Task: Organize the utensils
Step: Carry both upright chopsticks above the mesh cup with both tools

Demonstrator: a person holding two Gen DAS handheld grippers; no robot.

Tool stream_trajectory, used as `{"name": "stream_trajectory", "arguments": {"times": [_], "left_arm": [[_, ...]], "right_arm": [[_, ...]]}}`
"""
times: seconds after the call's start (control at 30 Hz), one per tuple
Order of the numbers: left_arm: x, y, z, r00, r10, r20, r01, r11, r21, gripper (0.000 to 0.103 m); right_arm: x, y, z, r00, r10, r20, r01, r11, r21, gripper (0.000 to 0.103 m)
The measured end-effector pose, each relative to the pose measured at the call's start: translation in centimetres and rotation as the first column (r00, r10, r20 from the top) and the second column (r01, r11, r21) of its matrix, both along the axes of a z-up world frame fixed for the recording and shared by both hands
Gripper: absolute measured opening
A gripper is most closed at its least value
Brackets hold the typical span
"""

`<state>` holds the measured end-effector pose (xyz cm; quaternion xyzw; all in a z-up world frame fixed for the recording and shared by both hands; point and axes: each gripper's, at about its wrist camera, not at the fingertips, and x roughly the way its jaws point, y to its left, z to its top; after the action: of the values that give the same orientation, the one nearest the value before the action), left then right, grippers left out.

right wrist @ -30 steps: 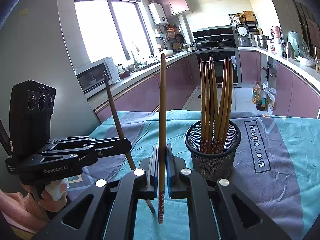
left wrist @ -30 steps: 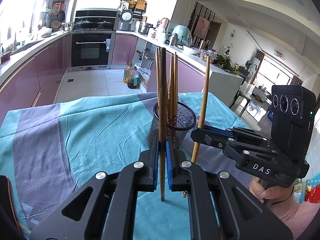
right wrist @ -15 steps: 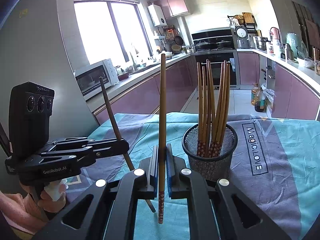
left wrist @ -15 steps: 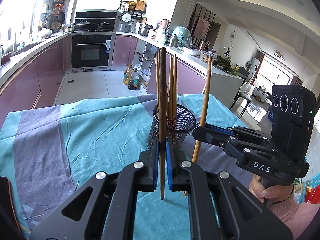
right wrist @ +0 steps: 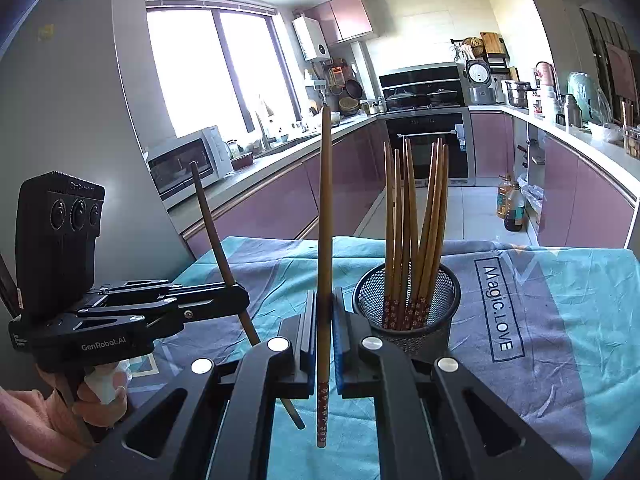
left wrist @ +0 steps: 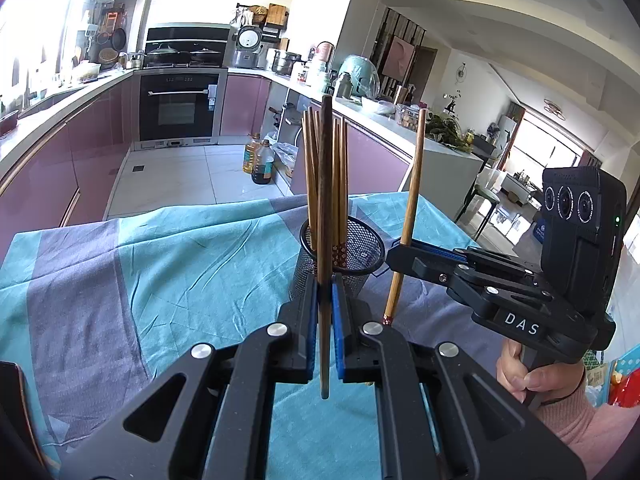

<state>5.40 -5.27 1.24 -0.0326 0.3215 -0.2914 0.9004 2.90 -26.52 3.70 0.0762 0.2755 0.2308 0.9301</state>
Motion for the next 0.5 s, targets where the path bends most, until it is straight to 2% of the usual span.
{"name": "stream_trajectory", "arguments": {"times": [0.5], "left_arm": [[0.19, -0.5, 0.56, 1.0, -0.007, 0.012, 0.007, 1.0, 0.007, 0.007]], "right_arm": [[0.13, -0.44, 0.28, 1.0, -0.007, 0.011, 0.007, 1.0, 0.001, 0.006]]}}
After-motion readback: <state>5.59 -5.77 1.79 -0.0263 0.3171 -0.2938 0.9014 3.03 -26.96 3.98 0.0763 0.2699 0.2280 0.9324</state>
